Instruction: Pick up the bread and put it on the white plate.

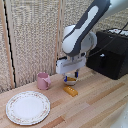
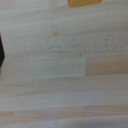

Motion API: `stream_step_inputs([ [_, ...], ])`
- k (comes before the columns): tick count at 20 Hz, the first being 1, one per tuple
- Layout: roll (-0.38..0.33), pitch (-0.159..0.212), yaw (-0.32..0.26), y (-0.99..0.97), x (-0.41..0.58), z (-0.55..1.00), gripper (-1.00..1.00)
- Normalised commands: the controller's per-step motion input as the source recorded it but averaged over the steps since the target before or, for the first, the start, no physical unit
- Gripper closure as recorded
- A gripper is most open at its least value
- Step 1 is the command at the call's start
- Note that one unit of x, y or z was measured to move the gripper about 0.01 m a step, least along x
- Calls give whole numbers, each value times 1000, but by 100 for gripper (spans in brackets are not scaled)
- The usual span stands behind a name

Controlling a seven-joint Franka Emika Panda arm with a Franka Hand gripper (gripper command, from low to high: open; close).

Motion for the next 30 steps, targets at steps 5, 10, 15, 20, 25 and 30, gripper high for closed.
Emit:
stream_step_inputs([
  [5, 23, -12, 53, -351, 25, -360, -100],
  [10, 0, 0, -37, -51, 21, -252, -100],
  [15, -19, -2, -23, 155, 123, -167, -100],
  [20, -26, -3, 13, 73, 198, -119, -100],
  [25, -42, -23, 33, 27, 189, -197, -100],
  [30, -20, -35, 31, 0, 174, -167, -100],
])
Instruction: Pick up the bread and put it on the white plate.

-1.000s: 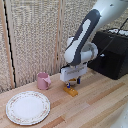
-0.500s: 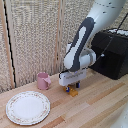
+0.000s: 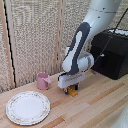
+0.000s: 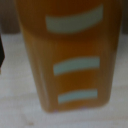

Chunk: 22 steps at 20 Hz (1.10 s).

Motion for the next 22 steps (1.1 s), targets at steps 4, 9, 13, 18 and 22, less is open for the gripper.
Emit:
stream_step_inputs([
  [4, -5, -22, 12, 0, 49, -14, 100],
  [9, -4, 0, 0, 29, -13, 5, 100],
  [13, -38, -18, -9, 93, -100, 20, 100],
  [18, -33, -8, -2, 56, -5, 45, 100],
  [22, 26, 26, 4, 49, -64, 707, 100],
])
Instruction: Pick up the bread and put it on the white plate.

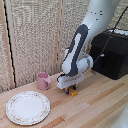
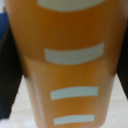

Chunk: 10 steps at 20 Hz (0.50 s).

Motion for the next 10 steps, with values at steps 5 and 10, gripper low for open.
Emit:
stream_step_inputs([
  [5, 41, 29, 6, 3, -7, 1000, 100],
  [10, 20, 40, 0, 155, 132, 995, 100],
])
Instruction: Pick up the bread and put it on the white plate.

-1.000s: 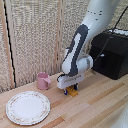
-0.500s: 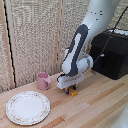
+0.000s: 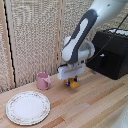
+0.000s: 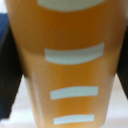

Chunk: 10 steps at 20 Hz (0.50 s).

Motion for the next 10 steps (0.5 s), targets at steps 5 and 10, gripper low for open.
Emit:
stream_step_inputs([
  [5, 18, 48, 0, 477, 222, 714, 100],
  [10, 0, 76, 2, 892, 183, 387, 100],
])
